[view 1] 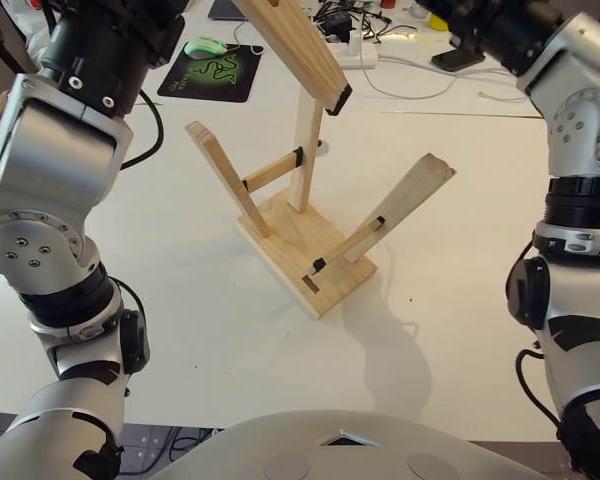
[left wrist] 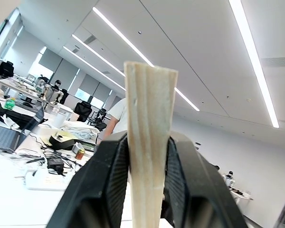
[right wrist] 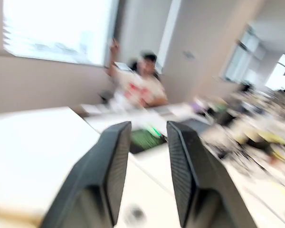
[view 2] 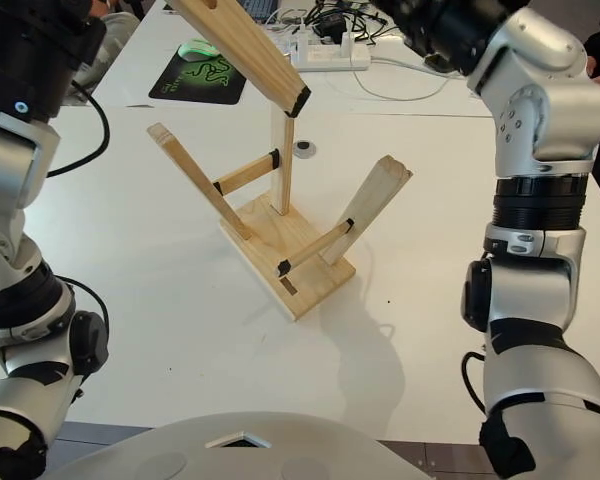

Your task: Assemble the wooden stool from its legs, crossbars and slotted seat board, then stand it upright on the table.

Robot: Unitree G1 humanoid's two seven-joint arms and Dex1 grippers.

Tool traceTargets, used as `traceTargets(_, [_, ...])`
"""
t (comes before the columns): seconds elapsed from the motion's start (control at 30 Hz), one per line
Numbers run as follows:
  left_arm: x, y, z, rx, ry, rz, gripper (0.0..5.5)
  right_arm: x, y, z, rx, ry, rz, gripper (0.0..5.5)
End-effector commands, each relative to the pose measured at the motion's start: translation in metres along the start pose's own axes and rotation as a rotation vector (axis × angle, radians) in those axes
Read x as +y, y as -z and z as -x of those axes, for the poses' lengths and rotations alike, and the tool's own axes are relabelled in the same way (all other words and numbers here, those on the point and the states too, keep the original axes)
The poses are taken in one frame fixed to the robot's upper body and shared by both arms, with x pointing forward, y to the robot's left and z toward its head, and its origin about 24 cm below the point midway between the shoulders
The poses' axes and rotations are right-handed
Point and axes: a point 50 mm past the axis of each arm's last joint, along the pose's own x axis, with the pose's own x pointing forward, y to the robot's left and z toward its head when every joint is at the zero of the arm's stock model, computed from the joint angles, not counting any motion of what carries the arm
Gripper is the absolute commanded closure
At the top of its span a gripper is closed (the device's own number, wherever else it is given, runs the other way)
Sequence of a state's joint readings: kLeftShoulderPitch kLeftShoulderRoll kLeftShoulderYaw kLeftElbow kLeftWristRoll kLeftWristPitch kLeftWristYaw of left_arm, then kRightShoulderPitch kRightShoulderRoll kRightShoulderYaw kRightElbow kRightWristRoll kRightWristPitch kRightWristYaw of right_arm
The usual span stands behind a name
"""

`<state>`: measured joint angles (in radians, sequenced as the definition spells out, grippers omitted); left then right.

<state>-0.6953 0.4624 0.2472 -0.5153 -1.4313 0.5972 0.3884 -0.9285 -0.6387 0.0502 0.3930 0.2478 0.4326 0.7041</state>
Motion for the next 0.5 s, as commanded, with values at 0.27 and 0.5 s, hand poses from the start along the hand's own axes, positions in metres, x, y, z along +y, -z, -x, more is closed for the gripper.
traceTargets(0.27, [-0.003,-0.052,0.004,-0.106,-0.014,-0.182,4.43,0.097,0.156,0.053,0.509,-0.467,0.092,4.12])
traceTargets(0.5, [0.016,-0.049,0.021,-0.091,-0.108,-0.244,4.43,0.155,0.126,0.066,0.410,-0.605,0.036,4.12])
